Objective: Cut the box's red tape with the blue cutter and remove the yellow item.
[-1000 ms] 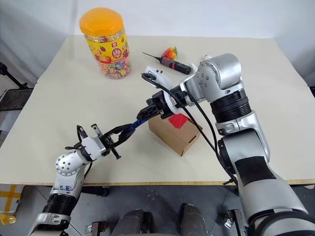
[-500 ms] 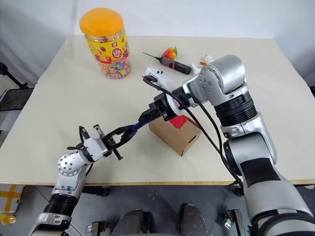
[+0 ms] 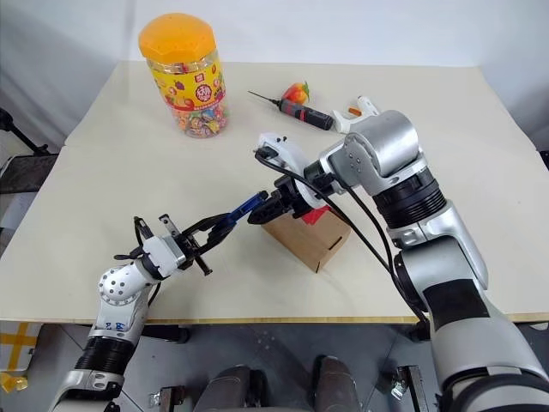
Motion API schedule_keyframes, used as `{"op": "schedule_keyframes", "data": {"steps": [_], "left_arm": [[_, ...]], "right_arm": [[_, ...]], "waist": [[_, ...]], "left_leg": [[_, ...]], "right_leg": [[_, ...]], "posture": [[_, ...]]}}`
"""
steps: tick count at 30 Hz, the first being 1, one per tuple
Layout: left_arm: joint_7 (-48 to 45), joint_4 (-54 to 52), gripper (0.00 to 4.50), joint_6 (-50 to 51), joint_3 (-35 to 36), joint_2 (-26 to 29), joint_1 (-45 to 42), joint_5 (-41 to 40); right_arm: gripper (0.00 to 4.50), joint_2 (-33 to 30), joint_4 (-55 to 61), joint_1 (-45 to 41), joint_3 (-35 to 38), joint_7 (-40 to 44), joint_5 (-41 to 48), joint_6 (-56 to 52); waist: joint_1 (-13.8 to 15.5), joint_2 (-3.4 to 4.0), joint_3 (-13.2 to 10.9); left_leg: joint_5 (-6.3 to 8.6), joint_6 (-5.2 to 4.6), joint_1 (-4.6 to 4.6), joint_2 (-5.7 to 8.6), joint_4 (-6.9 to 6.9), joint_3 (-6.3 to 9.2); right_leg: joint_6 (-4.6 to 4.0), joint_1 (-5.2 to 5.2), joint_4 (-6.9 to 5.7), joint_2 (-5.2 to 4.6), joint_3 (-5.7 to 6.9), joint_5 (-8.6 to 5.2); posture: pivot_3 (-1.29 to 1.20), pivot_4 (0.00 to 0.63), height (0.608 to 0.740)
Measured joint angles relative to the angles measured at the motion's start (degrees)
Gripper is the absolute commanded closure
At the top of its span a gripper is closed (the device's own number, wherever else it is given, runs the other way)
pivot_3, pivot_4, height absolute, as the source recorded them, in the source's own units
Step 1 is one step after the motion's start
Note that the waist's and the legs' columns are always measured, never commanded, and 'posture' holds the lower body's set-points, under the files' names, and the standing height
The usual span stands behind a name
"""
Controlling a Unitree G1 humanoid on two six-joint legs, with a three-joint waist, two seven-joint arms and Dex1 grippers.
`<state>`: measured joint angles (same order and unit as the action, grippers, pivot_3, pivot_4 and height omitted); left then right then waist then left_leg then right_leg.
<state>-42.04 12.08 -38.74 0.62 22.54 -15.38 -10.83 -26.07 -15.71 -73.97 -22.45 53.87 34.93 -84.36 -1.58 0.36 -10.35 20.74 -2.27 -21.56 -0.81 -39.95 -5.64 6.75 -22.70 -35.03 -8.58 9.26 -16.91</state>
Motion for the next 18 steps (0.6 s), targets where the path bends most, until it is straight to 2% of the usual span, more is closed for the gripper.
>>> {"op": "schedule_keyframes", "data": {"steps": [10, 18], "left_arm": [[-0.05, 0.00, 4.05, -0.01, -0.02, 0.08, -0.08, -0.50], [-0.10, -0.03, 4.05, -0.01, -0.66, 0.09, -0.07, -0.48]], "right_arm": [[2.35, 2.08, -3.05, -1.42, 2.82, 0.53, -0.11, 0.18], [2.35, 1.29, -1.43, -2.01, 4.94, 2.90, 0.89, 0.52]], "waist": [[0.07, 0.00, 0.00], [0.00, 0.00, 0.00]], "left_leg": [[0.00, 0.00, -0.01, 0.01, 0.00, 0.00], [0.00, 0.00, -0.01, 0.00, 0.01, 0.02]], "right_leg": [[0.00, 0.00, 0.00, 0.00, 0.00, 0.00], [0.00, 0.00, 0.01, 0.00, 0.01, 0.00]], "posture": [[0.00, 0.150, 0.740], [0.00, 0.150, 0.740]]}}
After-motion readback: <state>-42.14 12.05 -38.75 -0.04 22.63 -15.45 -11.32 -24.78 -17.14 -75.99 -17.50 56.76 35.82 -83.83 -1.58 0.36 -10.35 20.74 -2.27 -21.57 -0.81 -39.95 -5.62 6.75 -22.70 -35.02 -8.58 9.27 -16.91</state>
